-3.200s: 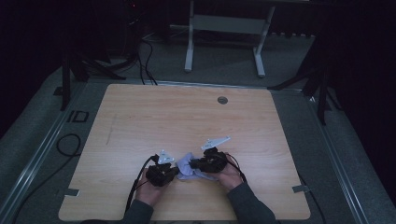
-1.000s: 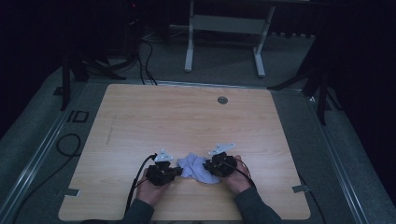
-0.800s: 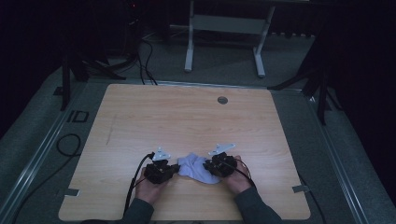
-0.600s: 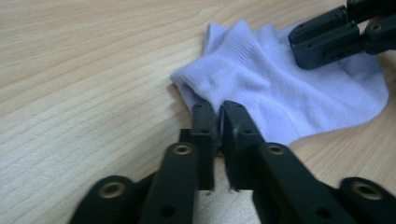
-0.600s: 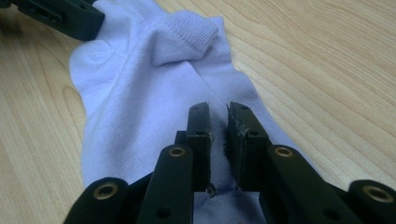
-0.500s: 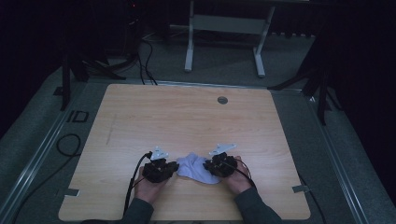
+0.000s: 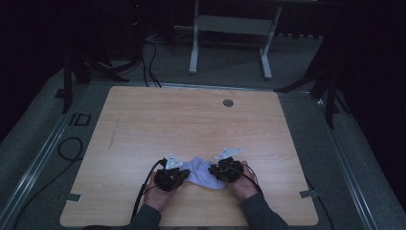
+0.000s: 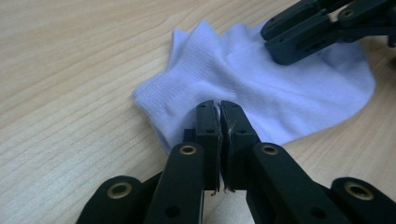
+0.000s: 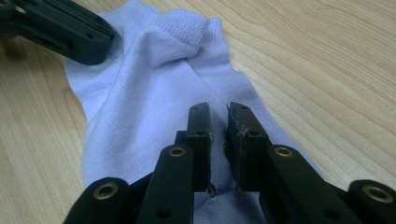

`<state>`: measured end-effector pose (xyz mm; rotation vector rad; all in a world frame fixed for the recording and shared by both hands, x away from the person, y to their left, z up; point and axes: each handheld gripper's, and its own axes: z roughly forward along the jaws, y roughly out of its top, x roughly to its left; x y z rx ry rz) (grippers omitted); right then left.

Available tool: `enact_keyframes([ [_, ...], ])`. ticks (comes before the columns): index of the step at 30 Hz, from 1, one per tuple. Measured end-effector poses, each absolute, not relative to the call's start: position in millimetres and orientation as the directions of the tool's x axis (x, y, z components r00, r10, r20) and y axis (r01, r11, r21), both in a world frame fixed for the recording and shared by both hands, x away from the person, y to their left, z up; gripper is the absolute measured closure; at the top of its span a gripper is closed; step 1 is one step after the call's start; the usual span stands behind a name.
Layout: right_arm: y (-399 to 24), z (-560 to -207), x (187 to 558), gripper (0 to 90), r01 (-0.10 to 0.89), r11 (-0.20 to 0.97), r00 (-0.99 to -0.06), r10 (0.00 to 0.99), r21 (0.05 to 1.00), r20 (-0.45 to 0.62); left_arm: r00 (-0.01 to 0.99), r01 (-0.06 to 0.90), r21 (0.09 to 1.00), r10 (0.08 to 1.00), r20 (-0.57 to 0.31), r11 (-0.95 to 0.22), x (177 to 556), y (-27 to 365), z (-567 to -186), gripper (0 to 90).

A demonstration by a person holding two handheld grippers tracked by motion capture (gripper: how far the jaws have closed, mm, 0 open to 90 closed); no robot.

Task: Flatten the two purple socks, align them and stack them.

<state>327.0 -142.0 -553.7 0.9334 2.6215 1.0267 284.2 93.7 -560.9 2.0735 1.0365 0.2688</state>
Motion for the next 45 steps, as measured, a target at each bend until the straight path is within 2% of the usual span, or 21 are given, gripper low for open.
enact_keyframes([
  [10, -132, -545, 329, 74.4, 0.462, 0.596, -0.809, 0.587, 0.657, 0.037, 0.642, 0.592, 0.724, 0.75, -0.159, -0.354, 286, 94, -562, 87.7],
  [14, -120, -543, 335, 73.1, 0.448, 0.637, -0.83, 0.558, 0.627, 0.026, 0.643, 0.59, 0.725, 0.75, -0.155, -0.356, 286, 94, -562, 87.8],
  [15, -117, -544, 337, 74.3, 0.45, 0.65, -0.832, 0.554, 0.612, 0.023, 0.642, 0.591, 0.724, 0.75, -0.157, -0.355, 286, 94, -562, 87.7],
  [17, -115, -545, 338, 82.7, 0.449, 0.658, -0.834, 0.551, 0.605, 0.02, 0.642, 0.593, 0.724, 0.75, -0.16, -0.352, 286, 94, -563, 87.7],
  [18, -115, -545, 338, 82.7, 0.449, 0.658, -0.834, 0.551, 0.605, 0.02, 0.642, 0.593, 0.724, 0.75, -0.16, -0.352, 286, 94, -563, 87.7],
  [19, -116, -543, 338, 89.7, 0.449, 0.657, -0.832, 0.554, 0.605, 0.016, 0.641, 0.593, 0.724, 0.751, -0.16, -0.352, 286, 94, -563, 87.7],
  [27, -134, -527, 343, 89.9, 0.464, 0.6, -0.8, 0.6, 0.651, 0.017, 0.637, 0.597, 0.725, 0.752, -0.17, -0.343, 286, 95, -563, 87.7],
  [30, -136, -531, 345, 76.2, 0.482, 0.61, -0.807, 0.588, 0.629, 0.048, 0.637, 0.598, 0.725, 0.752, -0.171, -0.342, 286, 95, -563, 87.7],
  [32, -134, -537, 345, 72.6, 0.487, 0.635, -0.817, 0.574, 0.6, 0.056, 0.637, 0.597, 0.726, 0.752, -0.171, -0.341, 286, 95, -563, 87.7],
  [34, -130, -543, 345, 75.5, 0.485, 0.657, -0.827, 0.56, 0.577, 0.058, 0.636, 0.598, 0.726, 0.752, -0.173, -0.339, 286, 95, -563, 87.7],
  [37, -127, -542, 342, 89.2, 0.468, 0.671, -0.832, 0.554, 0.575, 0.031, 0.635, 0.6, 0.726, 0.752, -0.176, -0.336, 286, 96, -563, 87.7],
  [45, -141, -529, 342, 90.0, 0.471, 0.635, -0.8, 0.6, 0.613, -0.006, 0.633, 0.601, 0.726, 0.753, -0.177, -0.334, 286, 95, -563, 87.7],
])
